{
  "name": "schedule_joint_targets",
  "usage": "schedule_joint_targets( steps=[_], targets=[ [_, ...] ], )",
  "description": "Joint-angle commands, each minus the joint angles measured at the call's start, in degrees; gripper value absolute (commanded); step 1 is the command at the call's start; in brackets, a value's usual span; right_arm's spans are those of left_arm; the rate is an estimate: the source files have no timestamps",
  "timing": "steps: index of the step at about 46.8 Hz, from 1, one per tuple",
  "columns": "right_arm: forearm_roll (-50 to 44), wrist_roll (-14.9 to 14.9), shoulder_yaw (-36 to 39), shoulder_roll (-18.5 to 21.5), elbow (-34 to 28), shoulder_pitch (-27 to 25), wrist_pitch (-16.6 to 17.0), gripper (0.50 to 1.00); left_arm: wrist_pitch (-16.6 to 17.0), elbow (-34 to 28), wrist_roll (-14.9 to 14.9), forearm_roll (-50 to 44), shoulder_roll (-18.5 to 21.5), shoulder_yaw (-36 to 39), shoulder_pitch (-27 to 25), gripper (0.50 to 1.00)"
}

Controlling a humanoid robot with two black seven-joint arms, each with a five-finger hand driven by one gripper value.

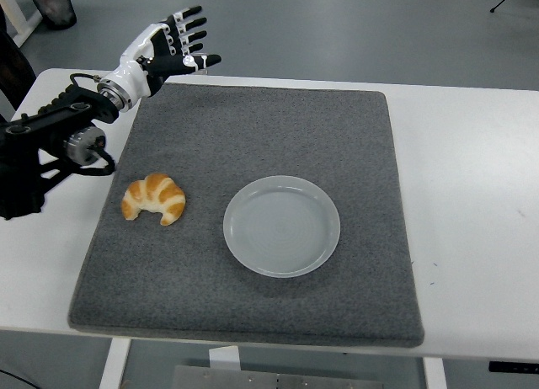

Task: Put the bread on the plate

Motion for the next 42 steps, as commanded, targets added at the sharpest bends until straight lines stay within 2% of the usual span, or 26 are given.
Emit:
schedule_joint_targets(
  steps=[1, 5, 8, 12, 15, 18, 21, 25, 31, 37, 42],
  targets=[
    [0.0, 0.0, 0.1, 0.0, 0.1, 0.1, 0.0, 0.952, -4.6, -0.1, -0.1, 6.1, 4.2, 7.3, -5.1, 1.0],
    [0.0, 0.0, 0.1, 0.0, 0.2, 0.1, 0.0, 0.952, -12.2, -2.1, -0.1, 16.5, 8.7, 13.1, -10.3, 1.0],
    [0.0, 0.0, 0.1, 0.0, 0.2, 0.1, 0.0, 0.952, -16.4, -4.7, -0.1, 25.1, 11.5, 15.4, -13.2, 0.999],
    [0.0, 0.0, 0.1, 0.0, 0.2, 0.1, 0.0, 0.952, -18.4, -8.2, -0.2, 38.0, 16.1, 15.7, -15.4, 0.981],
    [0.0, 0.0, 0.0, 0.0, 0.2, 0.1, 0.0, 0.954, -20.7, -11.5, -0.3, 47.2, 19.3, 15.6, -17.0, 0.937],
    [0.0, 0.0, 0.1, 0.0, 0.3, 0.1, 0.1, 0.952, -22.4, -16.6, -0.6, 54.9, 22.6, 15.6, -18.5, 0.936],
    [0.0, 0.0, 0.1, 0.0, 0.3, 0.1, 0.0, 0.952, -22.8, -21.4, -0.6, 60.6, 25.8, 15.6, -18.8, 0.943],
    [0.0, 0.0, 0.1, 0.0, 0.3, 0.1, 0.0, 0.952, -22.6, -25.3, -0.5, 65.4, 27.1, 15.6, -18.3, 0.949],
    [0.0, 0.0, 0.1, 0.0, 0.3, 0.1, 0.0, 0.952, -21.5, -27.4, -0.5, 70.4, 26.9, 15.8, -17.0, 0.958],
    [0.0, 0.0, 0.1, 0.0, 0.3, 0.1, 0.1, 0.952, -18.1, -27.4, -0.1, 74.7, 26.1, 15.7, -15.9, 0.958],
    [0.1, 0.0, 0.1, 0.0, 0.4, 0.1, 0.1, 0.952, -15.6, -27.0, 0.8, 74.7, 23.5, 15.5, -14.4, 0.958]
  ],
)
